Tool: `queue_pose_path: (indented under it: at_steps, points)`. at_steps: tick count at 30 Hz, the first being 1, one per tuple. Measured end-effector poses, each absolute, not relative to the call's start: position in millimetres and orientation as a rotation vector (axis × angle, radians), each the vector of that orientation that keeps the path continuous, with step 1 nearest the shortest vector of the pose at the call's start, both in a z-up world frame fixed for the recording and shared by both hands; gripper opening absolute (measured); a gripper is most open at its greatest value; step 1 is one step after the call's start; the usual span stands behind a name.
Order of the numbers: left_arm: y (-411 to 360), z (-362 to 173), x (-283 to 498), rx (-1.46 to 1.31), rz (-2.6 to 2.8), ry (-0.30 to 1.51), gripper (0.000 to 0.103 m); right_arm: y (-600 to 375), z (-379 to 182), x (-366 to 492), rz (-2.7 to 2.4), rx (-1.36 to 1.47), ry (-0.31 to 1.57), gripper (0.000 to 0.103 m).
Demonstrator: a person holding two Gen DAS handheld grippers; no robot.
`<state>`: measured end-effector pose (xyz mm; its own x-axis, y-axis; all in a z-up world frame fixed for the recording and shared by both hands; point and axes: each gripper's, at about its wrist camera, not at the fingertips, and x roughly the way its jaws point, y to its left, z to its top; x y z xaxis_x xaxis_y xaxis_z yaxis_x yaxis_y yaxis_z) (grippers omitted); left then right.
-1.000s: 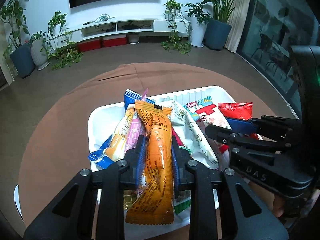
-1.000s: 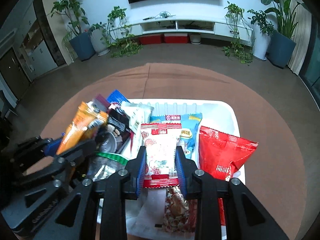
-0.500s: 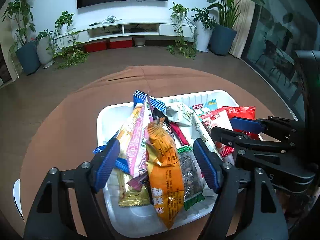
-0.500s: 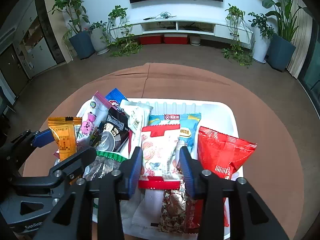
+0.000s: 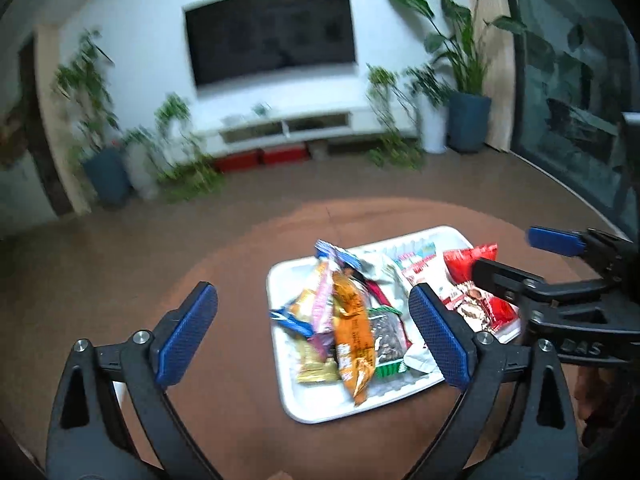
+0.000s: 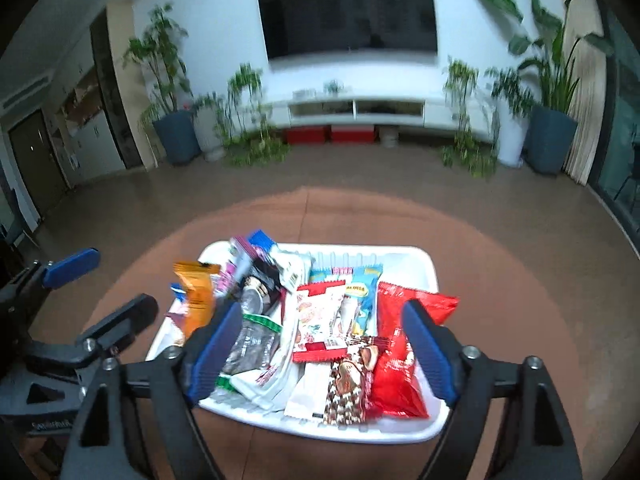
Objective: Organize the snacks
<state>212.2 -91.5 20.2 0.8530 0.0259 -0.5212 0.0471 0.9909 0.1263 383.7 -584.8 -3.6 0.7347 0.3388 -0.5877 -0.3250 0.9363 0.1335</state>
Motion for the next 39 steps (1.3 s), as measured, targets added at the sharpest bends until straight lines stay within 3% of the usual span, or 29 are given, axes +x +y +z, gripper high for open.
queue_pose_path:
  at_steps: [5,10,23,39]
  points:
    - [-102,37,138,0.164,0.190,0.417,0.102,-603,16,322,0.353,0.075,0.516,0.102]
    - [-96,34,98,0.096,0.145,0.511,0.102,-623,32,265,0.318,0.109,0.448,0.103]
    - [-105,15,14,-0.008,0.087,0.678,0.102,-641,10,160,0.203,0.082,0.568,0.103]
    - [-105,12,0,-0.014,0.064,0.721,0.102,-638,7,138,0.188,0.049,0.601,0.103]
